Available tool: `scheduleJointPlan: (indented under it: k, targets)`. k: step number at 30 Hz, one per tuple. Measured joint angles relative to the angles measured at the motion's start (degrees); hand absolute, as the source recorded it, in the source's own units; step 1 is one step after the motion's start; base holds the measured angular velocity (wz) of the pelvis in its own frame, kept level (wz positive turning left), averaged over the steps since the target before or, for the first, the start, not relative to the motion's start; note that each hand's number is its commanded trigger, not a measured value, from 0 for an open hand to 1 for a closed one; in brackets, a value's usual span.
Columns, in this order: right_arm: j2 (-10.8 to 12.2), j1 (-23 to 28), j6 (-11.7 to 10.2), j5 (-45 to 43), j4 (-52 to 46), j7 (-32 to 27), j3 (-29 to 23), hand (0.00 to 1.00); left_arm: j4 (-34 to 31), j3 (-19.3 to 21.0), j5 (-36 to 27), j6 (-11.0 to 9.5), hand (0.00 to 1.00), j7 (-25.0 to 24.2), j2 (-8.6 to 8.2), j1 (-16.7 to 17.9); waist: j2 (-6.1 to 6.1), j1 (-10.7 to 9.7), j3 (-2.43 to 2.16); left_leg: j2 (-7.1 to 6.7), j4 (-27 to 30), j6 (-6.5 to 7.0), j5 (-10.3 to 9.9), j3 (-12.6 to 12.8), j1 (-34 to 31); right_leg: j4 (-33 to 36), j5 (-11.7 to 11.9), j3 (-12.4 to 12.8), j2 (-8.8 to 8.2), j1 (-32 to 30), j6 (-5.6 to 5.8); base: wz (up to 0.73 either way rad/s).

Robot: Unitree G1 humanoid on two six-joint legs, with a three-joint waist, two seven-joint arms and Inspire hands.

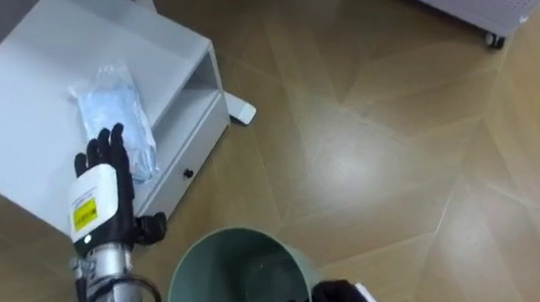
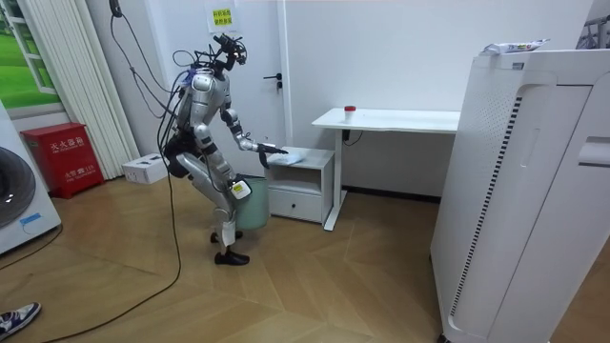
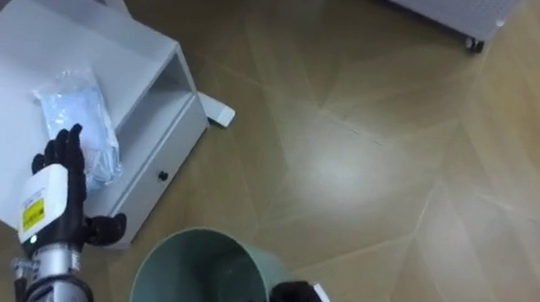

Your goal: Pick garbage

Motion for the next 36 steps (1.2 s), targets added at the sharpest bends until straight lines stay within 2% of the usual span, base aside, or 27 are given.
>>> scheduleJointPlan:
  k: [3, 5, 10, 14, 18, 20, 21, 22, 23, 24, 25, 27, 31, 36]
  targets:
    - [-0.35, -0.62, 0.68, 0.42, -0.83, -0.96, 0.07, 1.0, -0.02, -0.72, 2.13, 0.98, 0.0, 0.11, 0.32, -0.36, 0.01, 0.14, 0.0, -0.13, 1.25, 0.0, -0.3, 0.06, -1.8, 1.75, -0.58, 0.17, -0.26, -2.02, -0.18, 0.03]
    - [-0.46, -0.91, 1.07, 0.82, -0.9, -1.73, 0.05, 1.0, 0.01, -1.06, 2.55, 1.67, 0.0, 0.11, 0.36, -0.5, 0.01, 0.2, 0.0, -0.33, 1.96, 0.0, -0.32, 0.09, -2.57, 2.99, -0.97, 0.17, -1.03, -3.01, -0.33, 0.07]
    - [-0.62, -1.35, 1.19, 2.82, -0.68, -2.01, 0.04, 1.0, 0.8, -2.42, 2.52, 2.87, 0.0, -0.23, 0.73, -0.57, 0.03, 0.54, 0.02, -0.25, 2.5, -0.21, -0.44, 0.09, -2.82, 3.37, -1.18, 0.3, -1.06, -3.41, -0.6, 0.01]
    - [-0.69, -1.74, 1.35, 3.37, -0.53, -1.79, 0.01, 1.0, 1.13, -2.46, 2.58, 4.61, 0.0, -1.89, 0.86, -0.8, 0.11, 0.85, 0.02, -0.28, 2.89, -0.56, -0.64, 0.11, -3.75, 3.88, -1.18, 0.32, -1.21, -4.44, -0.7, 0.02]
    - [-0.71, -2.59, 2.48, 3.53, -0.4, -1.58, -0.3, 1.0, 1.14, -2.46, 4.39, 6.41, 0.02, -3.82, 1.27, -0.77, 0.19, 1.02, 0.04, -0.26, 3.4, -0.35, -0.42, -0.16, -5.16, 4.16, -1.1, 0.1, -1.19, -5.56, -0.86, 0.01]
    - [-1.03, -3.07, 3.24, 3.5, -0.16, -1.26, -0.57, 1.0, 1.13, -2.54, 4.75, 7.4, 0.11, -4.16, 1.37, -1.1, 0.36, 0.97, 0.08, -0.29, 3.59, -0.35, -0.42, -0.45, -5.67, 4.07, -1.11, -0.11, -1.15, -5.81, -0.86, 0.02]
    - [-1.08, -3.2, 3.45, 3.5, -0.15, -1.16, -0.64, 1.0, 1.13, -2.55, 4.76, 7.64, 0.29, -4.2, 1.39, -1.23, 0.36, 1.01, 0.08, -0.29, 3.66, -0.34, -0.43, -0.46, -5.81, 4.08, -1.11, -0.1, -1.14, -5.92, -0.85, 0.0]
    - [-1.47, -3.54, 3.69, 3.54, -0.11, -1.03, -0.6, 1.0, 1.13, -2.59, 4.76, 8.2, 0.53, -4.48, 1.41, -1.64, 0.44, 1.05, 0.08, -0.34, 3.67, -0.34, -0.43, -0.52, -6.08, 4.05, -1.11, -0.22, -1.21, -6.12, -0.84, 0.0]
    - [-1.48, -3.69, 3.76, 3.55, -0.08, -1.0, -0.62, 1.0, 1.14, -2.81, 4.76, 8.74, 0.56, -4.8, 1.46, -2.28, 0.48, 1.32, 0.08, -0.37, 3.69, -0.33, -0.43, -0.6, -6.25, 4.02, -1.12, -0.28, -1.22, -6.24, -0.82, 0.0]
    - [-1.57, -3.76, 3.81, 3.56, -0.01, -1.0, -0.63, 1.0, 1.11, -2.95, 4.77, 8.94, 0.71, -4.72, 1.54, -2.59, 0.48, 1.45, 0.08, -0.37, 3.7, -0.33, -0.43, -0.63, -6.27, 3.99, -1.12, -0.29, -1.21, -6.25, -0.82, 0.0]
    - [-1.74, -4.12, 4.22, 3.57, 0.26, -0.99, -0.63, 1.0, 0.93, -2.97, 4.79, 9.13, 0.93, -4.25, 1.81, -3.11, 0.55, 1.7, 0.04, -0.38, 3.69, -0.33, -0.43, -0.67, -6.26, 3.98, -1.12, -0.29, -1.21, -6.24, -0.82, 0.0]
    - [-1.86, -4.72, 4.93, 3.58, 0.29, -0.95, -0.62, 1.0, 0.76, -2.96, 5.39, 9.82, 1.0, -3.39, 2.48, -4.29, 0.9, 2.01, 0.05, -0.41, 3.69, -0.33, -0.43, -0.71, -6.22, 3.98, -1.12, -0.29, -1.2, -6.19, -0.82, 0.0]
    - [-2.1, -5.37, 5.29, 3.52, 0.29, -0.44, -0.61, 1.0, 0.79, -2.94, 6.44, 11.6, 1.0, -3.94, 4.02, -6.4, 1.51, 2.33, 0.08, -0.47, 3.53, -0.35, -0.41, -0.71, -5.88, 3.96, -1.12, -0.24, -1.24, -5.92, -0.82, 0.0]
    - [-2.15, -5.47, 6.09, 3.54, 0.28, 0.05, -0.62, 1.0, 0.12, -2.89, 6.54, 12.69, 1.0, -4.37, 4.38, -6.76, 1.51, 2.31, 0.08, -0.47, 3.16, -0.37, -0.4, -0.71, -5.66, 3.65, -1.12, -0.33, -1.23, -5.68, -0.82, 0.0]
